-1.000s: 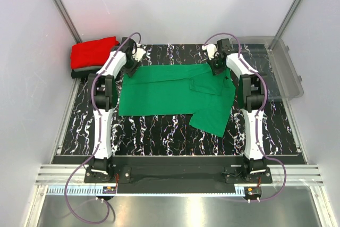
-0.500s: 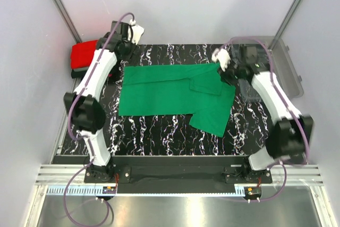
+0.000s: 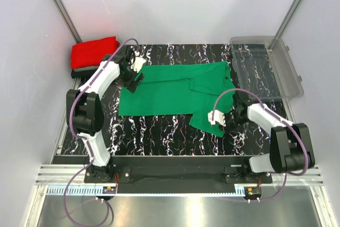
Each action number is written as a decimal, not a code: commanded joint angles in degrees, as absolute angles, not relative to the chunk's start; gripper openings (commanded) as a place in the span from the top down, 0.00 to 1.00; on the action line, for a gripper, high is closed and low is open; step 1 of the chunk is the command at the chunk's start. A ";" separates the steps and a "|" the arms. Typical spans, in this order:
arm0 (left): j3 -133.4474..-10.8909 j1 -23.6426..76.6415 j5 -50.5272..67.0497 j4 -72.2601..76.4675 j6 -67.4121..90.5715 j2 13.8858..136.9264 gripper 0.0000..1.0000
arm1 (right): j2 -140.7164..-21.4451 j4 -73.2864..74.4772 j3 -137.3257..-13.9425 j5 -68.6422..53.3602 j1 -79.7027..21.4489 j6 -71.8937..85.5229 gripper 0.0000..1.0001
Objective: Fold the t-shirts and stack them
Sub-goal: Fold the tshirt
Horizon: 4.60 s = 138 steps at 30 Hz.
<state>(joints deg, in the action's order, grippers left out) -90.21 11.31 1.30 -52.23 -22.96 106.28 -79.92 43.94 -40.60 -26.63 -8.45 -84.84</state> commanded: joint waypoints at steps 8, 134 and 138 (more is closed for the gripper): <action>-87.98 10.81 0.18 -51.07 -24.78 106.08 0.23 | -72.68 45.88 -37.09 -30.85 -12.21 -93.60 0.65; -117.85 3.16 1.85 -67.15 -38.50 130.07 1.00 | -120.05 31.90 -111.00 -17.84 -5.98 -50.18 1.00; -120.58 3.16 1.14 -67.59 -38.32 131.83 1.00 | -122.60 31.38 -113.81 -17.40 -5.98 -49.40 1.00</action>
